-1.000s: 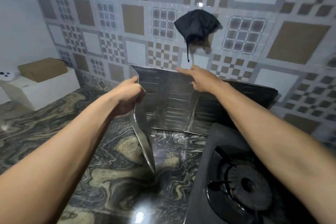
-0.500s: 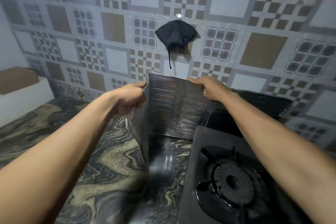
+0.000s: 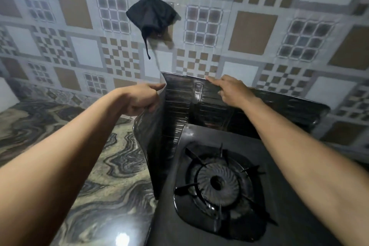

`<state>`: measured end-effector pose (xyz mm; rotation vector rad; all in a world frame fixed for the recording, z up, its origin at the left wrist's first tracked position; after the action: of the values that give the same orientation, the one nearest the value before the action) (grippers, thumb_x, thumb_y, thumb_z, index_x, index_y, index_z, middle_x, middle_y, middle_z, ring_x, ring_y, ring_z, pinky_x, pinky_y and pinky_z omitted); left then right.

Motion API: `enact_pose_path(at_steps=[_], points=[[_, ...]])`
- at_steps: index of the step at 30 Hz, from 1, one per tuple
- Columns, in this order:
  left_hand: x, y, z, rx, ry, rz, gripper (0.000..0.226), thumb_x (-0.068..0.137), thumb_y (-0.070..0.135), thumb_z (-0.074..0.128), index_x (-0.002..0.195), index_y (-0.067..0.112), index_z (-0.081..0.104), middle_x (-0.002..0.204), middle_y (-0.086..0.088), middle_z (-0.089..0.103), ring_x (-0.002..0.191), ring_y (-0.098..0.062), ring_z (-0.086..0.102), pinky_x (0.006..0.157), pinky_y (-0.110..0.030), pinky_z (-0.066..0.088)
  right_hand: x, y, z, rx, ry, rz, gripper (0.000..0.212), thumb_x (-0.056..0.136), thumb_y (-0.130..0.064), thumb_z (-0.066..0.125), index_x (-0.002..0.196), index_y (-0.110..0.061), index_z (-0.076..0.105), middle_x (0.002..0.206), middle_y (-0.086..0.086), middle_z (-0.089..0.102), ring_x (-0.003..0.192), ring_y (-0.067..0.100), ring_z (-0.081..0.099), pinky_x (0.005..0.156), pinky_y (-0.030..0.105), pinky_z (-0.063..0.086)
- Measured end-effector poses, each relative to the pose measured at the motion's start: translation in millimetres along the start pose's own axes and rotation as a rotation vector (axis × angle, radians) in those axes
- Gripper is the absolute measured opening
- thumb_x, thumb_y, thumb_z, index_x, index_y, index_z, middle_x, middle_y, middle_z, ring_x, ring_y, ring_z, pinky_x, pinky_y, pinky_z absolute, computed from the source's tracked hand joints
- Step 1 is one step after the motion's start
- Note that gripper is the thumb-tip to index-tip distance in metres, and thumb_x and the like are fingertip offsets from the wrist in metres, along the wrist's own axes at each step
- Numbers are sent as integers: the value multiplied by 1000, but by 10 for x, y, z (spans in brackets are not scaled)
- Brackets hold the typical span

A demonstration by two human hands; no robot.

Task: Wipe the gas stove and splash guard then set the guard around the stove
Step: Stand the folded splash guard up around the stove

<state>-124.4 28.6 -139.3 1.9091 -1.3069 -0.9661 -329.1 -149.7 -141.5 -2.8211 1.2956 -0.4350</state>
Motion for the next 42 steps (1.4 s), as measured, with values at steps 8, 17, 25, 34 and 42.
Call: enact_pose_path(at_steps=[8,17,25,34,42], points=[[3,-7,66,-24,62,-52,94,71,-18,38,136,49,48,82,-15,60,49,-16,44,48,-25,33,55,-39,56,-5,114,-84,90,90,11,44,147,-55,22,94,-7,42,94,29,49,83,43,49],[-34,201,333,-8,16,-80,91,76,-17,33,139,47,46,77,-14,66,35,-12,33,31,-16,24,44,171,-224,-75,60,-161,70,98,-16,54,152,-45,19,103,1,53,96,25,56,89,43,47],[-91,369,622,31,-2,37,90,81,-18,51,154,30,27,135,-1,51,110,-24,60,85,-38,59,209,-157,29,-52,105,-182,73,95,-6,56,150,-43,28,114,8,58,105,29,55,91,43,47],[32,372,647,429,116,8,90,80,-9,48,158,20,13,157,-11,36,141,-29,37,115,-39,32,-25,322,-106,-62,83,-128,84,89,8,55,150,-44,29,95,4,48,84,27,53,70,38,50],[84,444,789,501,66,-35,75,72,8,57,145,16,38,133,-14,59,117,-34,57,98,-44,51,-174,437,-229,-194,153,-91,76,87,-3,59,152,-29,29,115,12,55,106,32,53,84,43,48]])
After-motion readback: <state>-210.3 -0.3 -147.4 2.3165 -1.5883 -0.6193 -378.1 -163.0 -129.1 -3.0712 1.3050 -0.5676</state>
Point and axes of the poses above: each hand's wrist, its own x-axis towards the middle knuckle, its own z-axis out of the palm, y = z × x, the point moved 9 cm from there along x, towards the middle knuckle
